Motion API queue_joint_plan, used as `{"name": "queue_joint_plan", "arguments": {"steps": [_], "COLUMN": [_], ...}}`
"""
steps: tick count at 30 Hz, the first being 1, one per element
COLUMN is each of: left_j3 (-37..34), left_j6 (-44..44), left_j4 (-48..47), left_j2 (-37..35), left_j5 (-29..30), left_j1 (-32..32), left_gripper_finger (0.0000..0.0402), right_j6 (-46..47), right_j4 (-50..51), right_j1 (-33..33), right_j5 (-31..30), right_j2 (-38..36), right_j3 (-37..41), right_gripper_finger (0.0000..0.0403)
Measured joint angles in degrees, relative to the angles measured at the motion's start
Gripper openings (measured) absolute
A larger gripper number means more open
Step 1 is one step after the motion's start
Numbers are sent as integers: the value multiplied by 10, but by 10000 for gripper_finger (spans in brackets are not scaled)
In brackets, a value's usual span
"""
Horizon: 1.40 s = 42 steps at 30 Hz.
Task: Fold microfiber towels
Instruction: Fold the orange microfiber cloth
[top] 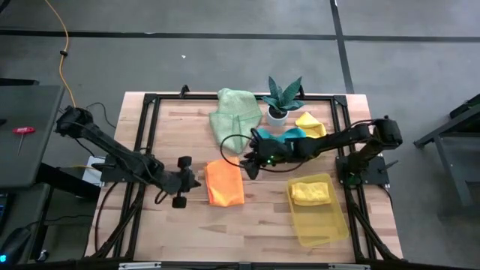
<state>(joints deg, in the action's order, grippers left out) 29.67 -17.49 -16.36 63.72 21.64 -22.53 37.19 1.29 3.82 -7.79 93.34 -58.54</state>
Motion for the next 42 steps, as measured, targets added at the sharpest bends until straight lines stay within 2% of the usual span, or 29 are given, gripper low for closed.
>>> {"name": "queue_joint_plan", "arguments": {"steps": [4,10,18,29,36,42], "left_j3": [0,0,0,0,0,0], "left_j6": [-1,-4,1,-3,-3,-3], "left_j4": [16,20,19,25,31,34], "left_j2": [61,125,134,134,134,134], "left_j5": [19,9,-15,-20,-22,-22], "left_j1": [-11,-2,26,30,30,30], "left_gripper_finger": [0,0,0,0,0,0], "right_j6": [89,140,161,234,275,313], "right_j4": [64,89,147,164,151,69], "right_j1": [11,10,10,16,24,33], "right_j5": [23,70,100,108,93,138], "right_j2": [31,99,195,226,230,258], "right_j3": [-35,-78,-141,-162,-157,-158], "right_gripper_finger": [153,153,170,172,172,172]}}
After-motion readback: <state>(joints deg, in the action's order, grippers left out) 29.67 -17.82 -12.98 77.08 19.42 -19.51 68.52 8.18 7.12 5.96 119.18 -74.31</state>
